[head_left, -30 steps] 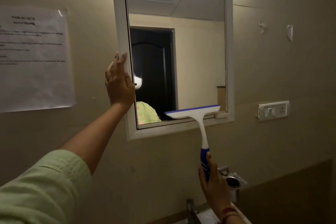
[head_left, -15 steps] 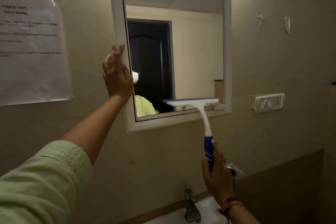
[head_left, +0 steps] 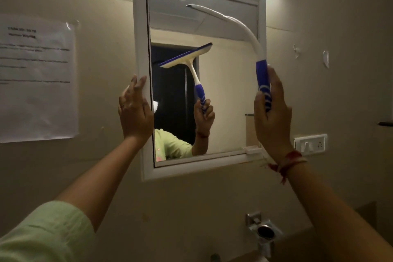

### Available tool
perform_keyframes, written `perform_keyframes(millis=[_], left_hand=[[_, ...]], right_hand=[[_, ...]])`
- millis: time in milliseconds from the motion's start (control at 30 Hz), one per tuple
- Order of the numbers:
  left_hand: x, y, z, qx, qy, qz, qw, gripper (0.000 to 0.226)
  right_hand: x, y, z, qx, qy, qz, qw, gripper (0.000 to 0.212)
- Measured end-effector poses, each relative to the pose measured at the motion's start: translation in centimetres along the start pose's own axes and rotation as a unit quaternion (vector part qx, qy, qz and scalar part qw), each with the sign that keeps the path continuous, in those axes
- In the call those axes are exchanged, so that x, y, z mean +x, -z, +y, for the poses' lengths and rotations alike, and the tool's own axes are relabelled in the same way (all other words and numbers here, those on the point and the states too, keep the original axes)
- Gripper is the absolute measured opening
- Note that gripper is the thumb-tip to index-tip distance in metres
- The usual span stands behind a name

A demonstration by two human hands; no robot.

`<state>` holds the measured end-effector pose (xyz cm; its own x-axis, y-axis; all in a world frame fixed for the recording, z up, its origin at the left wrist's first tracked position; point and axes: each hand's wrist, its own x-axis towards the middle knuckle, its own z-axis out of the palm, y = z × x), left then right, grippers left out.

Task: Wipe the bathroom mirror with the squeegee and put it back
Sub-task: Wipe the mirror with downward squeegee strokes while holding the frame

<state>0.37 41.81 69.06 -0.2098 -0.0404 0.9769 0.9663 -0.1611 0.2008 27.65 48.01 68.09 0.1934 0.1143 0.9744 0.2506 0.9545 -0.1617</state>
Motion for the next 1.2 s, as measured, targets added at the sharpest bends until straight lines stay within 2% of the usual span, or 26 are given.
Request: perform_keyframes(millis=[500,933,1200], left_hand=[[0.0,0.4,0.5,-0.002,0.004,-0.007,1.0,0.046],[0.0,0.3,0.4,-0.006,0.003,-0.007,1.0,0.046],[0.0,0.5,0.5,-0.011,0.006,-0.006,1.0,0.046]], right_hand=[[8.9,-3.6,0.7,-0.064,0.03,-0.005,0.997,0.051],[10.4,-4.8,2.3,-0.052,-0.013,-0.018,0.998,0.05],[11.6,-5.6,2.3,0.021,-0.024,-0.009,0.999,0.047]])
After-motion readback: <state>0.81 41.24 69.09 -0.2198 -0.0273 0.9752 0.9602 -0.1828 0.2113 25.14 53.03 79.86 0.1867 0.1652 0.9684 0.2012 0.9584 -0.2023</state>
